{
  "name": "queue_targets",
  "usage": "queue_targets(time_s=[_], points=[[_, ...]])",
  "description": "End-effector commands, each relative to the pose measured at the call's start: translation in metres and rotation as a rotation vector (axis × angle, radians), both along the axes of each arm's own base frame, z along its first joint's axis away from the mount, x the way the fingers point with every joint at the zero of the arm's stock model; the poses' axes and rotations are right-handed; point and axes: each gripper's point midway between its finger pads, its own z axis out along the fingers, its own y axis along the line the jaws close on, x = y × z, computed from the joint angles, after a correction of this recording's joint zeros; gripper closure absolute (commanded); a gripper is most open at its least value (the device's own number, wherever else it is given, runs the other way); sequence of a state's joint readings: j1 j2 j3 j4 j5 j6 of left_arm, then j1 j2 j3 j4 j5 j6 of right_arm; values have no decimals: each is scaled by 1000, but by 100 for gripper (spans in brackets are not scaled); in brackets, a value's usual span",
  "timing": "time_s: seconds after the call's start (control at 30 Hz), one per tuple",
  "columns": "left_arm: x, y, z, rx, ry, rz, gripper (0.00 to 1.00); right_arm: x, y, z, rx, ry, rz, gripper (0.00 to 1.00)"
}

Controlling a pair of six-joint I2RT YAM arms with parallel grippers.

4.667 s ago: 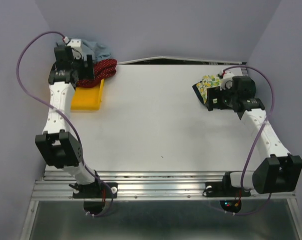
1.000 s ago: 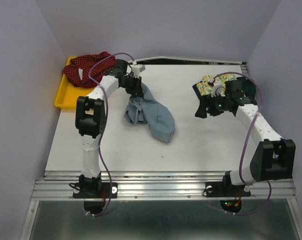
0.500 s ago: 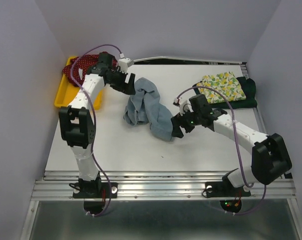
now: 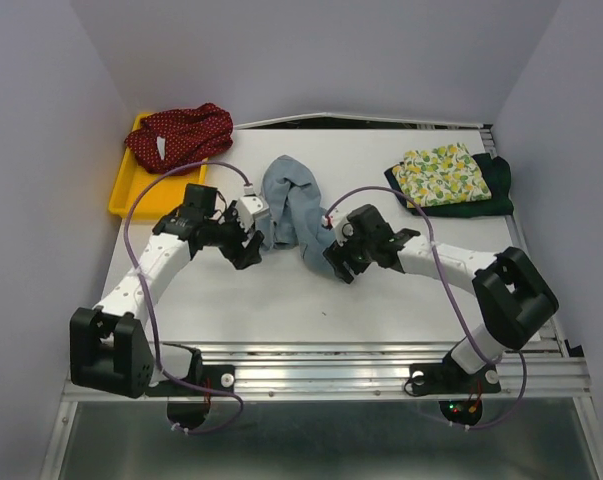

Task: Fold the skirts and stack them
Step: Flatten the skirt out

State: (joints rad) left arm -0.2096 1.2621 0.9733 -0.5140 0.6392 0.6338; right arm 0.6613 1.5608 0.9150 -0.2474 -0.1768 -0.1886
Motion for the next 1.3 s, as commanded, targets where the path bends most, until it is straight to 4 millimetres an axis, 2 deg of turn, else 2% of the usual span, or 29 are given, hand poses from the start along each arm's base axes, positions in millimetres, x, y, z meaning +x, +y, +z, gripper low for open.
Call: queue_targets(time_s=[0.0,0.13,0.23,0.27,0.3,0.33,0.37,0.4,0.43,0.47,0.53,0.57,0.6,0.67,0.77,0.8,0.83,0.9,0.93,1.0,1.03,1.1,1.13,1.17,1.2,1.23,1.27], points=[[2,-23,-15,-28,-46,-69,19,23,-5,-5,-44,-102,-55,25],[14,-33,-38,-42,-4,-11,32,39,-17,-7,-101,-142,-154,44],[30,-42,-49,-77,34,44,38,43,-14,-2,-88,-143,-182,54],[33,-44,-59,-85,83,74,39,44,-12,1,-75,-139,-185,61],[46,-48,-55,-101,59,91,41,44,-10,5,-64,-140,-186,65],[55,-46,-61,-87,63,130,44,46,-8,11,-52,-142,-189,74],[62,-44,-73,-77,102,178,47,46,-7,16,-43,-145,-194,79],[79,-43,-67,-82,76,217,50,48,-6,21,-37,-154,-198,83],[99,-32,-69,-78,76,299,59,50,-6,33,-22,-173,-208,91],[109,-24,-70,-82,83,343,64,51,-6,39,-18,-183,-213,96],[129,-4,-70,-92,89,442,75,52,-10,50,-23,-202,-223,99],[142,5,-63,-114,66,479,78,56,-17,60,-11,-218,-248,99],[159,25,-49,-134,33,538,80,58,-21,64,-8,-223,-258,99],[177,51,-30,-143,-16,588,90,62,-37,72,-8,-223,-297,99],[187,69,-11,-125,-85,597,99,63,-53,71,-2,-191,-328,99],[185,74,-9,-106,-75,600,99,64,-63,70,-6,-177,-346,99],[184,75,-7,-92,-77,587,99,63,-62,69,-3,-173,-338,99],[179,75,-3,-53,-77,534,90,63,-66,65,-14,-164,-336,99],[176,73,1,-47,-80,506,79,60,-65,61,-16,-151,-325,99],[165,68,4,-24,-77,424,63,60,-65,55,-25,-132,-322,99],[158,63,5,-37,-77,383,51,57,-60,48,-21,-101,-303,99],[142,52,7,-21,-109,311,42,59,-58,46,-22,-90,-297,99],[136,50,16,0,-156,300,31,60,-57,42,-29,-80,-297,99],[129,39,15,18,-178,264,30,62,-56,43,-28,-82,-299,99],[120,36,5,48,-193,230,29,64,-55,42,-27,-80,-301,99],[114,34,12,61,-230,217,22,64,-54,38,-30,-69,-301,99],[105,22,4,90,-237,175,21,67,-52,40,-24,-71,-304,99]])
